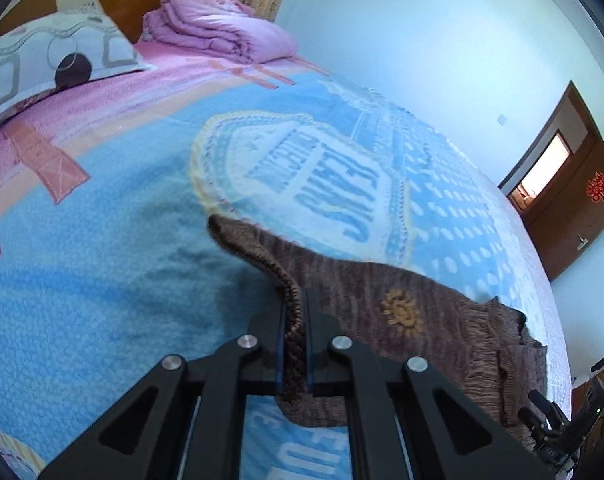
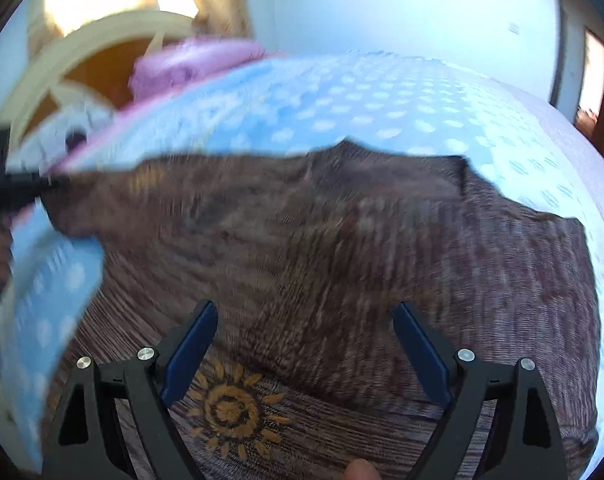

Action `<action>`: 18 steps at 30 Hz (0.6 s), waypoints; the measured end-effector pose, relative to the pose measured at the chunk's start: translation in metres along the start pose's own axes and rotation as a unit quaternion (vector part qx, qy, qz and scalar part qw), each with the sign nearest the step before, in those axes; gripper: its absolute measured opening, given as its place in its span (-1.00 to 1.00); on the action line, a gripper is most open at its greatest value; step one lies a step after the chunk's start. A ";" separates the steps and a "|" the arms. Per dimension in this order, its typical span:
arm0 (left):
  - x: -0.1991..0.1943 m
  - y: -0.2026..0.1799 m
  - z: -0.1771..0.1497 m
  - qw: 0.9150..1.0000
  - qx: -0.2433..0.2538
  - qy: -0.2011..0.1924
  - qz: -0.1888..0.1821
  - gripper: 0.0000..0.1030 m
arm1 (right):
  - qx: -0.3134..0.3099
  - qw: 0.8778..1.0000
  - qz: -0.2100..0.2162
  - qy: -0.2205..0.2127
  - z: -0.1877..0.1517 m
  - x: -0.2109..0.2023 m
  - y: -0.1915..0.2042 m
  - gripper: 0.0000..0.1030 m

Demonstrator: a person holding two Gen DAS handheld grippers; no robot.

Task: Fold small clothes
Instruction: 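Grasp the other sleeve with the left tool and fold it across the body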

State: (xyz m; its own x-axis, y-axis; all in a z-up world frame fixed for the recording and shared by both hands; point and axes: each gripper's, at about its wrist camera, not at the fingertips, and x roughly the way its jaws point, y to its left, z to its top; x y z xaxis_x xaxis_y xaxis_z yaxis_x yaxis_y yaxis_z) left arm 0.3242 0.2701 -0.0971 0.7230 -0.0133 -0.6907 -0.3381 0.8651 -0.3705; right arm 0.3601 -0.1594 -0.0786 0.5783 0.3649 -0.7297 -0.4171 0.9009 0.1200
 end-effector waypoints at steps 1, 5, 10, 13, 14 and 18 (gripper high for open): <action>-0.004 -0.006 0.002 1.000 0.004 -0.003 -0.004 -0.86 | 0.011 1.000 0.000 -0.007 0.003 -0.007 -0.005 0.75; -0.017 -0.030 0.009 0.999 0.004 -0.009 -0.030 -0.86 | 0.027 0.999 -0.005 -0.022 0.007 -0.038 -0.023 0.75; -0.026 -0.065 0.013 0.997 -0.014 -0.004 -0.079 -0.86 | 0.029 0.999 -0.024 -0.039 -0.006 -0.075 -0.047 0.75; -0.029 -0.091 0.012 0.995 -0.008 -0.003 -0.095 -0.86 | 0.031 0.998 -0.034 -0.047 -0.021 -0.095 -0.061 0.75; -0.030 -0.100 0.011 0.995 -0.005 -0.004 -0.101 -0.86 | 0.032 0.998 -0.035 -0.048 -0.026 -0.100 -0.065 0.75; -0.032 -0.129 0.009 0.993 -0.001 0.000 -0.117 -0.86 | 0.040 0.997 -0.038 -0.052 -0.043 -0.117 -0.080 0.75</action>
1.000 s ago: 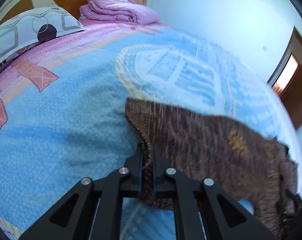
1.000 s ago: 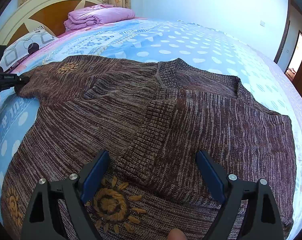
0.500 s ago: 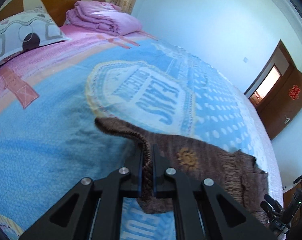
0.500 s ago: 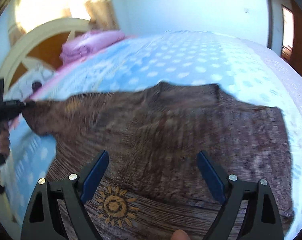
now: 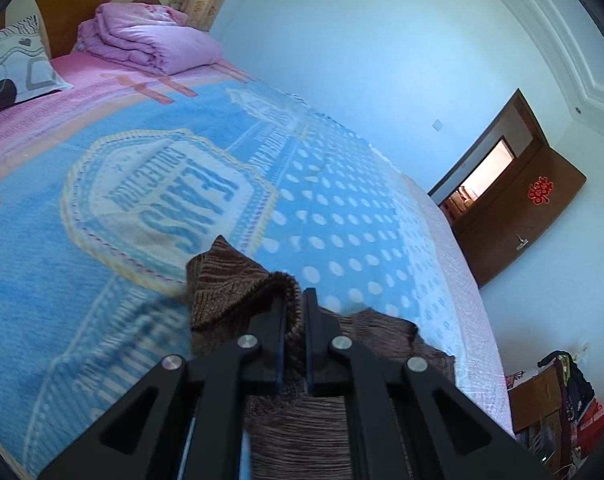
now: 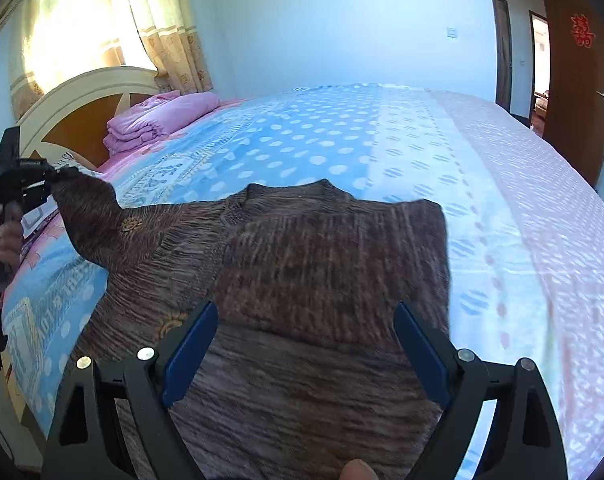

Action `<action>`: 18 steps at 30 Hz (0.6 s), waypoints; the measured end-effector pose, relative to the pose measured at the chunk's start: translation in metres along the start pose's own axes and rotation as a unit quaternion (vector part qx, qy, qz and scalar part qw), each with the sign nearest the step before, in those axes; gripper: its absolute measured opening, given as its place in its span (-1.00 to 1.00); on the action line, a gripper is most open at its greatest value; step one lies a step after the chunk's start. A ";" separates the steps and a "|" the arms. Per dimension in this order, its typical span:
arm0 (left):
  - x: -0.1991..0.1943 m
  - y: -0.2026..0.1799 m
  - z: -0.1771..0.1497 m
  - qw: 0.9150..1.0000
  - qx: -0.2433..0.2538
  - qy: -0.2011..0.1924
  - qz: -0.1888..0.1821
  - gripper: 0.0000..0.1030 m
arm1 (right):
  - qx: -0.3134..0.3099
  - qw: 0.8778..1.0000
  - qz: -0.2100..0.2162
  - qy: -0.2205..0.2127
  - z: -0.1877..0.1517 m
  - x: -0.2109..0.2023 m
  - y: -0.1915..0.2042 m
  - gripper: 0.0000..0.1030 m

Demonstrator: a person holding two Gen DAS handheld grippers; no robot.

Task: Fold small clothes
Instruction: 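Grasp the other sleeve with the left tool and fold it across the body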

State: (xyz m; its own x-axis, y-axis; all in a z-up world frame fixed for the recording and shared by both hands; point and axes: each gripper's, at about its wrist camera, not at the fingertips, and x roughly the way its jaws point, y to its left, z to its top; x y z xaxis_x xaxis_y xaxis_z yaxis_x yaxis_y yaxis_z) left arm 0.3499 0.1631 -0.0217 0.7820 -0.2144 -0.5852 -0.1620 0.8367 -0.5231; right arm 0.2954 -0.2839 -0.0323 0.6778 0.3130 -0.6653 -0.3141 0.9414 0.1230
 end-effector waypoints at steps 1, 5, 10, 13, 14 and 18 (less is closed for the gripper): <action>0.002 -0.008 0.000 1.000 0.000 0.002 -0.004 -0.86 | 0.000 1.000 -0.001 -0.001 -0.004 -0.004 -0.004 0.75; 0.010 -0.036 -0.001 1.000 -0.003 0.004 -0.023 -0.86 | 0.005 1.000 -0.006 0.000 -0.018 -0.015 -0.018 0.75; 0.022 -0.078 -0.009 0.999 0.007 0.011 -0.051 -0.86 | 0.010 1.000 -0.014 0.000 -0.034 -0.020 -0.035 0.75; 0.034 -0.101 -0.021 0.998 0.020 0.023 -0.058 -0.86 | 0.021 1.000 -0.019 -0.002 -0.042 -0.018 -0.046 0.75; 0.038 -0.106 -0.026 0.998 0.023 0.027 -0.059 -0.86 | 0.029 0.999 -0.017 -0.002 -0.044 -0.018 -0.049 0.75; 0.059 -0.133 -0.058 0.996 0.049 0.043 -0.064 -0.86 | 0.043 0.999 -0.012 -0.007 -0.049 -0.015 -0.056 0.75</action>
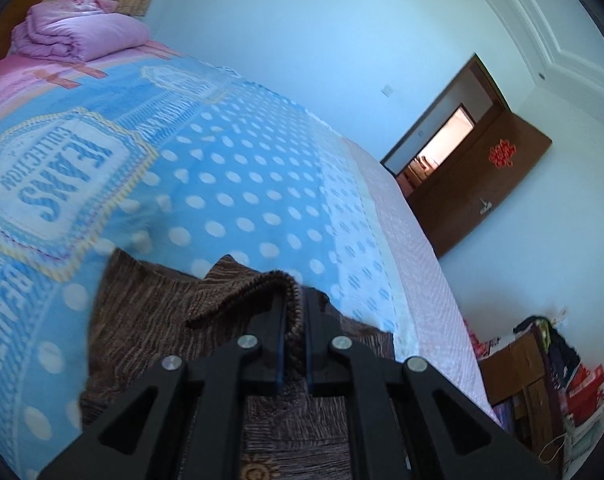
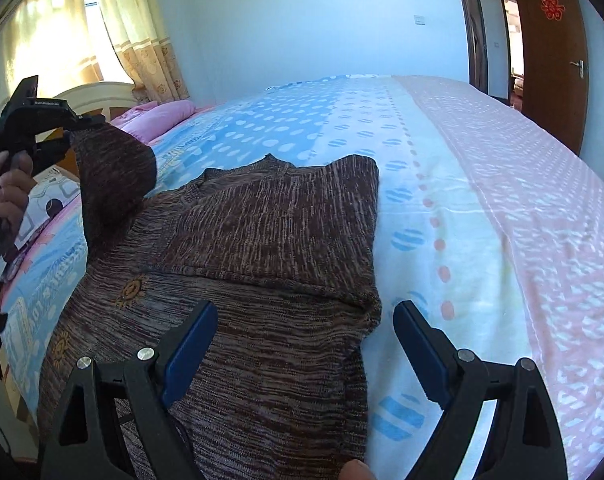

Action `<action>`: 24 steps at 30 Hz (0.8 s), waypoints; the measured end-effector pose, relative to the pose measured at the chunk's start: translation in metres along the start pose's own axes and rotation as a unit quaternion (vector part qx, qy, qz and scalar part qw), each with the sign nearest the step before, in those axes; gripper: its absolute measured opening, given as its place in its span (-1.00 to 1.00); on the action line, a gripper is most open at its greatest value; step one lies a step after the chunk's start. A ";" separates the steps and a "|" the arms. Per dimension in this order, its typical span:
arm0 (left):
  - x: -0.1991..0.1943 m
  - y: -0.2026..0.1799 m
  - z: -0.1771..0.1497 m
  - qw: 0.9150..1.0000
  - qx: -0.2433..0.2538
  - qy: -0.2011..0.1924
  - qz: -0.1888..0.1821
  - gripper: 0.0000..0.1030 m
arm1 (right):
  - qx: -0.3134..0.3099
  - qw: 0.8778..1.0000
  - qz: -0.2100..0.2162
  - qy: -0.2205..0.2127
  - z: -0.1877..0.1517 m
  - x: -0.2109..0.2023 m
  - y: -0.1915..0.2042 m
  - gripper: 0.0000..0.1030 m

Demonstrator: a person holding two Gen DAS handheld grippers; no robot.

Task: Fold small clothes
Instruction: 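Grasp the other sleeve with the left tool and fold it across the body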

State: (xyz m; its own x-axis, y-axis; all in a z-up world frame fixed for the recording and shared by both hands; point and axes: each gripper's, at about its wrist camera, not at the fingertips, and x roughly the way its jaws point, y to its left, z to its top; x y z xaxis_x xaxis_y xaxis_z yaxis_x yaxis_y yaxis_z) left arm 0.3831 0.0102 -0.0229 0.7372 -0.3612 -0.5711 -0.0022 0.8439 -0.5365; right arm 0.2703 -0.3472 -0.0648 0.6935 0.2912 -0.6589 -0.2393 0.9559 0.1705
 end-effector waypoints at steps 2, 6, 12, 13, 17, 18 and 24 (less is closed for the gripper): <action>0.018 -0.013 -0.020 1.000 0.020 0.015 0.002 -0.86 | 0.002 1.000 0.004 0.000 -0.002 0.001 0.000 0.75; 0.057 -0.044 -0.067 0.993 0.097 0.039 0.048 -0.86 | -0.006 1.000 0.008 0.003 -0.007 0.004 0.006 0.75; 0.075 -0.078 -0.114 0.971 0.214 0.063 0.088 -0.69 | -0.022 1.000 0.009 0.010 -0.015 0.008 0.012 0.75; 0.066 -0.082 -0.116 0.969 0.227 0.056 0.077 -0.48 | -0.023 1.000 0.009 0.011 -0.016 0.009 0.012 0.75; 0.018 -0.078 -0.114 0.956 0.277 -0.012 0.092 0.49 | -0.022 1.000 0.008 0.014 -0.020 0.010 0.009 0.75; 0.006 -0.068 -0.110 0.951 0.287 -0.028 0.106 0.52 | -0.020 1.000 0.008 0.014 -0.020 0.010 0.008 0.75; 0.000 0.042 -0.068 0.914 0.271 -0.027 0.300 0.60 | -0.025 1.000 0.004 0.008 -0.010 0.006 0.022 0.75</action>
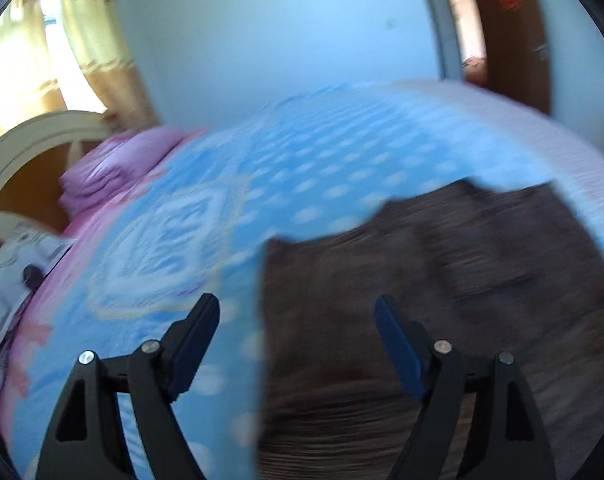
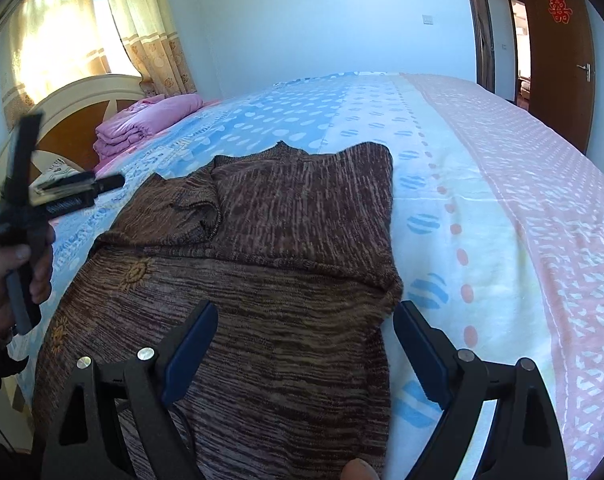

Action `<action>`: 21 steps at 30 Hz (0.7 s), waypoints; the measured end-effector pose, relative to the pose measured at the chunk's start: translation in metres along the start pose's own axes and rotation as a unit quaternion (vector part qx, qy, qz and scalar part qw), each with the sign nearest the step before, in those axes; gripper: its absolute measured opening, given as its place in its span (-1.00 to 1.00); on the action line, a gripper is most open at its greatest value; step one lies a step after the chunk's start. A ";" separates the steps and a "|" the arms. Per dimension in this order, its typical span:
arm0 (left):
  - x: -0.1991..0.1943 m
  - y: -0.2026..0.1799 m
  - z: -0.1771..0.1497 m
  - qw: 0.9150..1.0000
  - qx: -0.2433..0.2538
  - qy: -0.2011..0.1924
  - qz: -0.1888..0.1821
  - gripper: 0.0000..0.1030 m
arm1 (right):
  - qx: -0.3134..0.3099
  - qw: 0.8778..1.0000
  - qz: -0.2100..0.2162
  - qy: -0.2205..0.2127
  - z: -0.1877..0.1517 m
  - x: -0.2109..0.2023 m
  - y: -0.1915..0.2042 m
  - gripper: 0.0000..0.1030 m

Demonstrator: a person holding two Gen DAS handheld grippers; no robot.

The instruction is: Fold small clothes

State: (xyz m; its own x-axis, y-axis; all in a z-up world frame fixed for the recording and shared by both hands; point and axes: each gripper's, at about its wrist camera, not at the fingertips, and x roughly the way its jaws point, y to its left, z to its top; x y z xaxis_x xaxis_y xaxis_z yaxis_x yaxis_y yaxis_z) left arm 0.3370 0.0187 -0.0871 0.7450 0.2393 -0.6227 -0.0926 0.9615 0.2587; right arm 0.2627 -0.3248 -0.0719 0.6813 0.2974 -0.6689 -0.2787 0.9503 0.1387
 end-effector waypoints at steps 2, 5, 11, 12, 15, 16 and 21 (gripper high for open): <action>0.029 0.027 -0.010 0.999 -0.027 0.041 0.016 0.60 | -0.012 1.000 0.001 0.004 0.011 0.005 0.015 0.75; 0.052 0.035 -0.025 0.997 -0.035 0.075 0.014 0.60 | -0.035 0.999 0.016 0.021 0.034 0.021 0.046 0.75; 0.053 0.023 -0.033 0.996 -0.022 0.068 0.056 0.85 | -0.076 0.995 0.001 0.066 0.088 0.088 0.113 0.75; 0.054 0.024 -0.033 0.996 -0.026 0.069 0.050 0.85 | -0.079 0.994 -0.004 0.073 0.094 0.102 0.123 0.75; 0.060 0.036 -0.035 0.995 -0.054 0.076 0.022 0.86 | -0.110 0.989 -0.027 0.099 0.099 0.148 0.149 0.65; 0.061 0.038 -0.036 0.995 -0.060 0.076 0.017 0.86 | -0.118 0.985 -0.047 0.112 0.098 0.165 0.153 0.27; 0.063 0.041 -0.038 0.994 -0.076 0.080 0.000 0.88 | -0.069 0.991 -0.069 0.091 0.113 0.170 0.124 -0.05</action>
State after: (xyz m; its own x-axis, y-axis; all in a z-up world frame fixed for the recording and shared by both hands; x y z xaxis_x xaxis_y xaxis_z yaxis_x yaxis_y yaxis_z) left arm 0.3550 0.0786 -0.1439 0.6322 0.2454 -0.7349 -0.1992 0.9681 0.1519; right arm 0.4210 -0.1463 -0.0859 0.5900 0.1320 -0.7966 -0.2891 0.9557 -0.0558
